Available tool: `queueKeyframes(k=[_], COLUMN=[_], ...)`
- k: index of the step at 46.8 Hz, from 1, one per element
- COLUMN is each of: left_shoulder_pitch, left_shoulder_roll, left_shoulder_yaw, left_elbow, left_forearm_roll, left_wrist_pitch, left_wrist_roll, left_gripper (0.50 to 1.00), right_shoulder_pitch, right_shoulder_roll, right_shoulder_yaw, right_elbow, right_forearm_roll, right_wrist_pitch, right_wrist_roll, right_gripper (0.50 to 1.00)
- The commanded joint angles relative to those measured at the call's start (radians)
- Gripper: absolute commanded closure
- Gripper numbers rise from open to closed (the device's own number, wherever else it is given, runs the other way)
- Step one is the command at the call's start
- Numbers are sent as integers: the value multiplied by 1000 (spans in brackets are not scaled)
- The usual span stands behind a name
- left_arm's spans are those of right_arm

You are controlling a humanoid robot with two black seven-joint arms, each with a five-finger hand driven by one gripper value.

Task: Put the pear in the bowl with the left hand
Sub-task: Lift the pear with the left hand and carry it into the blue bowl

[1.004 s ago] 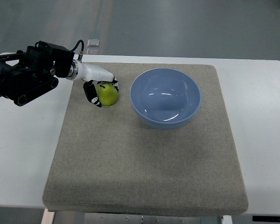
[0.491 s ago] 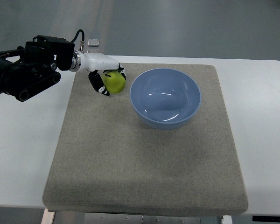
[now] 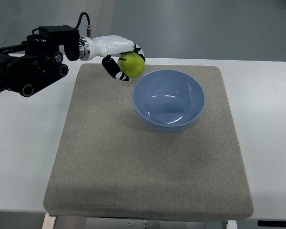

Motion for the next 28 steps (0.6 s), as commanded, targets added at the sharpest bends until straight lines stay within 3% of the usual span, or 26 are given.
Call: queueKeyframes(k=[1,15,28], left_shoulder_pitch=[-9,-27,4], left_shoulder_roll=[0,-3,-75], left_shoulder_yaw=[-30,-84,-67], left_elbow=[-33,-171,-184], left_forearm_roll=[-2,1,6], left_wrist_pitch=[-1,-7,-17], left_wrist_roll=[0,0,4], left_gripper=[1000,1000,1000], right_shoulder_pitch=[0,0,0], right_shoulder_roll=[0,0,0], right_shoulder_yaw=[0,0,0], right_elbow=[0,0,0], right_forearm_roll=[0,0,0], right_wrist_pitch=[0,0,0], right_wrist_roll=[0,1,0], right_gripper=[574,574,574])
